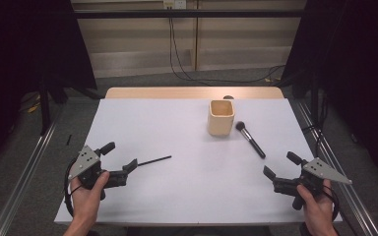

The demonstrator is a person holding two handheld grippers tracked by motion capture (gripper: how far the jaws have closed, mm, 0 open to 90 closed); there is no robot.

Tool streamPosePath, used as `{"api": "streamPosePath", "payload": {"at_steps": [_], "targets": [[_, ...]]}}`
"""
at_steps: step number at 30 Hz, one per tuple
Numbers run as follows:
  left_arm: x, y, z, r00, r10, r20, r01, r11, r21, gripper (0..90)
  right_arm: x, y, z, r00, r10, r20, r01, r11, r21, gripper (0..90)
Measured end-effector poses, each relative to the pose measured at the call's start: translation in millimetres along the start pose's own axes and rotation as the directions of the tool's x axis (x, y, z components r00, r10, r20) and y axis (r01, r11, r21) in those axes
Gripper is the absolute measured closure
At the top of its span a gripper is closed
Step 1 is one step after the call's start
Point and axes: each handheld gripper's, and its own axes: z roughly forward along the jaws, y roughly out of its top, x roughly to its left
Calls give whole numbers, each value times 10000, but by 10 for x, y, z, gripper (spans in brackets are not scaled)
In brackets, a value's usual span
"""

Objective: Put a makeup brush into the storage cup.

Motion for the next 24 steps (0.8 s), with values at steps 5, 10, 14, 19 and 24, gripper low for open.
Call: {"api": "streamPosePath", "payload": {"at_steps": [5, 10, 14, 19, 24], "targets": [[36, 43, 67, 10000, -71, -23, 71, 10000, 34, 33, -6, 0, 12, 10000, -11, -13, 11, 10000, 21, 0], [67, 80, 163, 9993, -175, 343, 184, 9995, -262, 30, -3, -2, 15, 10000, -23, -8, 23, 10000, 58, 0], [91, 92, 205, 9998, -72, 160, 77, 9995, -298, 30, -1, -1, 14, 10000, -12, -40, 12, 10000, 51, 0], [125, 153, 283, 9996, 166, 211, -158, 9991, -399, 30, -2, -4, 22, 10000, -27, -74, 28, 9999, 111, 0], [195, 137, 375, 9999, -12, 143, 12, 10000, 5, 31, -3, -3, 18, 10000, -2, -67, 3, 10000, 86, 0]]}}
